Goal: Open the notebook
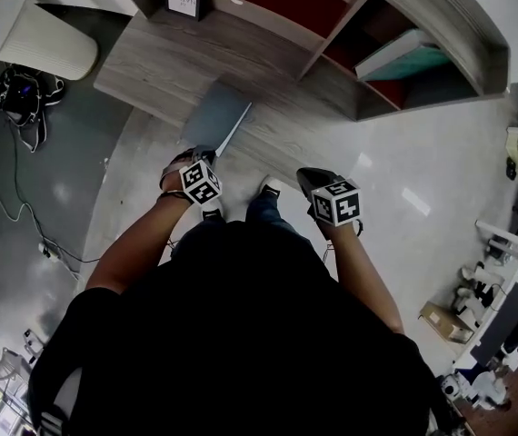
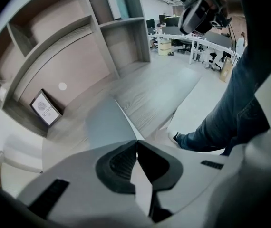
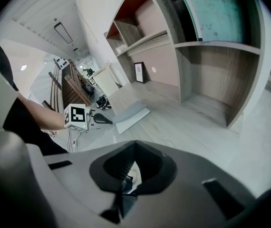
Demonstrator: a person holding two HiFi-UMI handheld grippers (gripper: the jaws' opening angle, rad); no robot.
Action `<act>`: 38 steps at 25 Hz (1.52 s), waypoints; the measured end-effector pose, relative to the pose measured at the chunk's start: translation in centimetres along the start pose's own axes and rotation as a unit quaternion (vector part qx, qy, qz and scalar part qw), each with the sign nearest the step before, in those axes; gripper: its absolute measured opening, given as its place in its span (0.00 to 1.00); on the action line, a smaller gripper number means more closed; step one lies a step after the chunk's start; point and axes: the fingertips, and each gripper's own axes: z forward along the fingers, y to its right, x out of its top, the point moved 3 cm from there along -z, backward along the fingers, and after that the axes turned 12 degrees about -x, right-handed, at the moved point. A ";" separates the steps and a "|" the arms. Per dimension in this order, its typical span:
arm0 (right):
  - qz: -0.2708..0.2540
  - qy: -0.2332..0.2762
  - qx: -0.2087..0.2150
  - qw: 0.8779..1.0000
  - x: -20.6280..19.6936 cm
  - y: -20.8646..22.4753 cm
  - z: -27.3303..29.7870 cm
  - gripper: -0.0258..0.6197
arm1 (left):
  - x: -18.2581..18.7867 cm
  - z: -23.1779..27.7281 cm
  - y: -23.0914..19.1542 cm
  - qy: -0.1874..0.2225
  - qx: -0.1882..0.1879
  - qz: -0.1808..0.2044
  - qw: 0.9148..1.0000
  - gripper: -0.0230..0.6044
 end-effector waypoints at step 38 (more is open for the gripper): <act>0.024 0.062 -0.058 0.996 2.3 -1.4 -4.1 0.04 | -6.0 -9.7 -9.3 0.030 0.087 -0.061 0.994 0.06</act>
